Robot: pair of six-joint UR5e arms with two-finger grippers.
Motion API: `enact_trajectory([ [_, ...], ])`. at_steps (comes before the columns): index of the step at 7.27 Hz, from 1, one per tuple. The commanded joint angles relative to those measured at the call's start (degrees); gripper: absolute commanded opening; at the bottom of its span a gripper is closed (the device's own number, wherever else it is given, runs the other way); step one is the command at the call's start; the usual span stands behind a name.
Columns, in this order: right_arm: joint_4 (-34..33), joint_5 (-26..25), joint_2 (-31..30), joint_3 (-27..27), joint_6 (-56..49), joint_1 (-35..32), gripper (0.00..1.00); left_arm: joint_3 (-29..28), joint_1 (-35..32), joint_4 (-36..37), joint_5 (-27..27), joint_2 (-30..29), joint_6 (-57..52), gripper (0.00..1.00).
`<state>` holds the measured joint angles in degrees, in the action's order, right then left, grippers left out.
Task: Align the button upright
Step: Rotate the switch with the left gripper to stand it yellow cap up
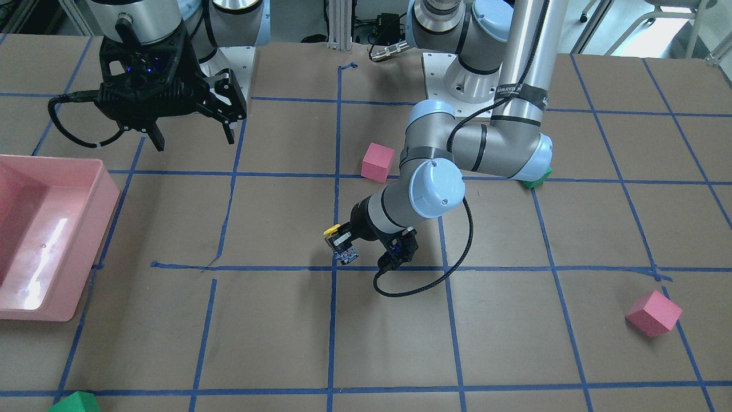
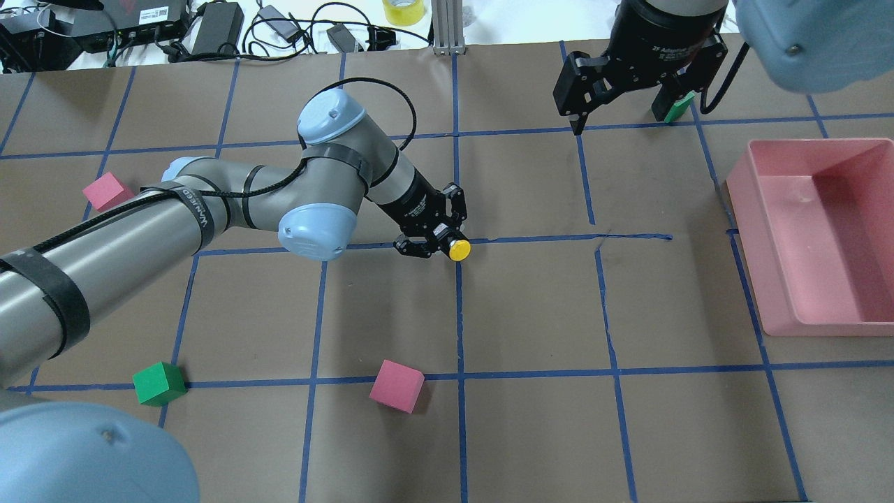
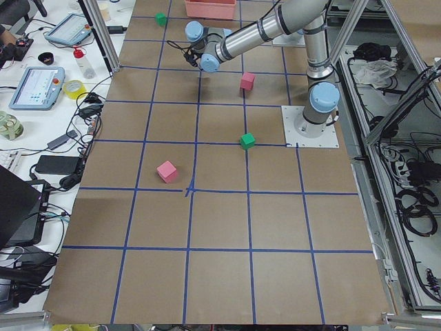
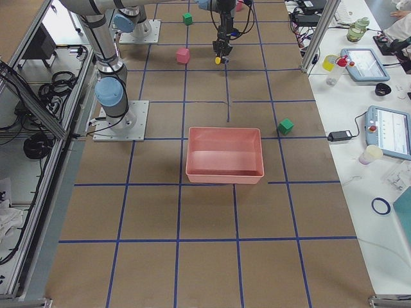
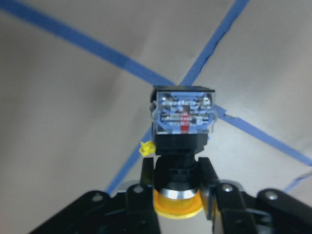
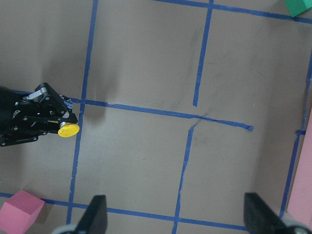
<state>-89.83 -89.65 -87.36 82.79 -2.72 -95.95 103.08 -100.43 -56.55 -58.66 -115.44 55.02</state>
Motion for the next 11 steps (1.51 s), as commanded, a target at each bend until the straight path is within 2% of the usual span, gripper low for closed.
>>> enact_trajectory([
  [1, 0.1, 0.0, 0.0, 0.0, 0.0, 0.0, 1.0, 1.8, 2.9, -1.4, 12.3, 0.3, 8.0, 0.0],
  [2, 0.1, 0.0, 0.0, 0.0, 0.0, 0.0, 1.0, 2.3, 5.1, -1.9, 15.2, 0.3, 10.5, 0.0],
  [4, 0.1, 0.0, 0.0, 0.1, 0.0, 0.0, 1.0, 3.1, 7.7, -4.3, 26.4, -0.4, 10.6, 0.0],
  [7, 0.1, 0.0, 0.0, 0.1, 0.0, 0.1, 1.0, 4.4, 9.2, -10.9, 32.3, -2.1, 5.2, 0.0],
  [9, 0.1, -0.1, 0.0, 0.1, 0.0, 0.0, 1.0, 6.7, 9.6, -11.4, 33.9, -3.5, 2.6, 0.0],
  [10, 0.1, 0.0, 0.0, 0.1, 0.0, 0.0, 1.0, 7.1, 9.6, -12.2, 37.7, -4.7, 2.5, 0.0],
  [11, 0.1, 0.0, 0.0, 0.1, 0.0, 0.0, 1.0, 7.2, 9.6, -12.3, 39.3, -5.6, 2.4, 0.0],
])
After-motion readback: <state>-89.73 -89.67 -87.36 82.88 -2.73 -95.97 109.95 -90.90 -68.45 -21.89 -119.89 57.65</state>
